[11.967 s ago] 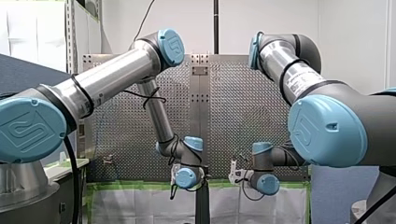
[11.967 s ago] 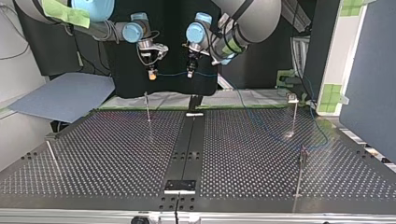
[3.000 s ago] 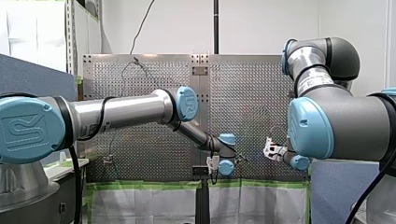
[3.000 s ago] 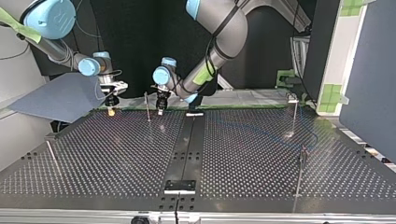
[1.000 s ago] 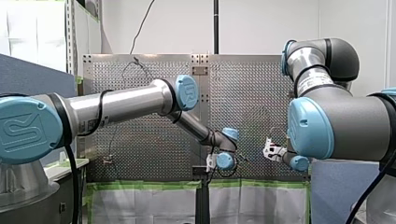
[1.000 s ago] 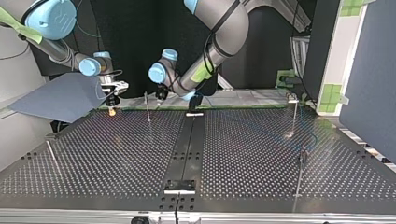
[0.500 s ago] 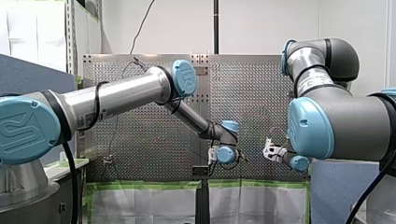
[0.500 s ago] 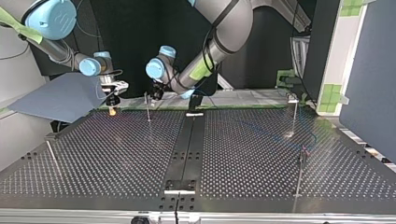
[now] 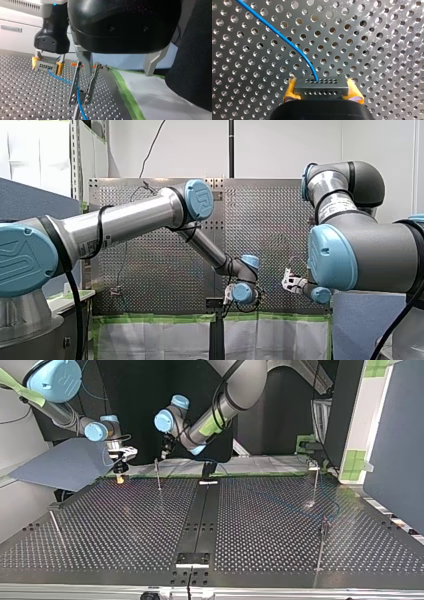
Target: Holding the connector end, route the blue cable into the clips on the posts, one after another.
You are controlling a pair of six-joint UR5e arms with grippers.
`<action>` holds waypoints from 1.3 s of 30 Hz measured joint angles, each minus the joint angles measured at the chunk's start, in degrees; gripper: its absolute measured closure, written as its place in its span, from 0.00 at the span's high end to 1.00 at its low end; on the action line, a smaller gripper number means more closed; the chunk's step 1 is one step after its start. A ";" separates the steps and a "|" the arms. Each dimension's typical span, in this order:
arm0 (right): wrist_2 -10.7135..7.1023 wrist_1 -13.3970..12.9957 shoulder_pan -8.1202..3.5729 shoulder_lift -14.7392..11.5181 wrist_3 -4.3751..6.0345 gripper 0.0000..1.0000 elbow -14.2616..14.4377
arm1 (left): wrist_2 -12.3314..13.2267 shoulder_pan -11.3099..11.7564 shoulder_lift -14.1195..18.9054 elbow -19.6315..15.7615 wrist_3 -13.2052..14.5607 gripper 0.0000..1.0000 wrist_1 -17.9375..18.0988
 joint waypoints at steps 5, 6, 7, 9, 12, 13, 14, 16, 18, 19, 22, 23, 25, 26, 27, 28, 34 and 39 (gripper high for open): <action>0.00 0.00 0.00 0.06 0.09 0.00 0.00 | -0.14 -0.47 0.01 -0.09 -0.04 1.00 1.00; 0.00 0.00 0.00 0.05 0.12 0.00 0.00 | -0.14 -0.50 0.01 -0.09 -0.06 1.00 1.33; -0.01 0.00 0.01 0.06 0.14 0.00 0.00 | -0.15 -0.53 0.01 -0.09 -0.09 1.00 1.67; -0.01 0.00 0.05 0.07 0.15 0.00 0.00 | -0.20 -0.54 0.01 -0.10 -0.13 1.00 2.49; -0.01 0.00 0.12 0.08 0.17 0.00 0.00 | -0.25 -0.47 0.01 -0.11 -0.17 1.00 3.97; -0.03 0.00 0.14 0.08 0.17 0.00 0.00 | -0.27 -0.43 0.01 -0.11 -0.17 1.00 4.44; -0.03 0.00 0.15 0.08 0.17 0.00 0.00 | -0.29 -0.37 0.01 -0.11 -0.17 1.00 5.12; -0.04 0.00 0.16 0.09 0.17 0.00 -0.01 | -0.29 -0.32 0.03 -0.11 -0.21 1.00 6.09; -0.04 0.00 0.17 0.09 0.18 0.00 -0.01 | -0.29 -0.32 0.02 -0.11 -0.34 1.00 6.85; -0.04 0.00 0.17 0.12 0.17 0.00 -0.01 | -0.31 -0.32 0.01 -0.11 -0.44 1.00 7.01; -0.06 0.00 0.17 0.15 0.18 0.00 0.00 | -0.57 -0.32 0.01 -0.11 -0.85 1.00 7.17; -0.06 0.00 0.17 0.16 0.17 0.00 0.00 | -0.68 -0.32 0.00 -0.11 -0.98 1.00 7.19; -0.06 0.00 0.15 0.17 0.17 0.00 0.00 | -0.82 -0.32 0.00 -0.11 -1.09 1.00 7.20; -0.06 0.00 0.14 0.17 0.17 0.00 0.00 | -0.87 -0.33 0.00 -0.11 -1.14 1.00 7.20; -0.06 0.00 0.13 0.17 0.17 0.00 0.00 | -0.91 -0.33 0.00 -0.11 -1.21 1.00 7.21; -0.07 0.00 0.12 0.17 0.18 0.00 0.00 | -0.93 -0.33 0.00 -0.11 -1.27 1.00 7.21; -0.07 0.00 0.07 0.25 0.26 0.00 0.00 | -0.98 -0.39 0.00 -0.11 -1.70 1.00 7.21; -0.07 0.00 0.04 0.32 0.33 0.00 0.00 | -0.98 -0.31 -0.01 -0.11 -1.86 1.00 7.21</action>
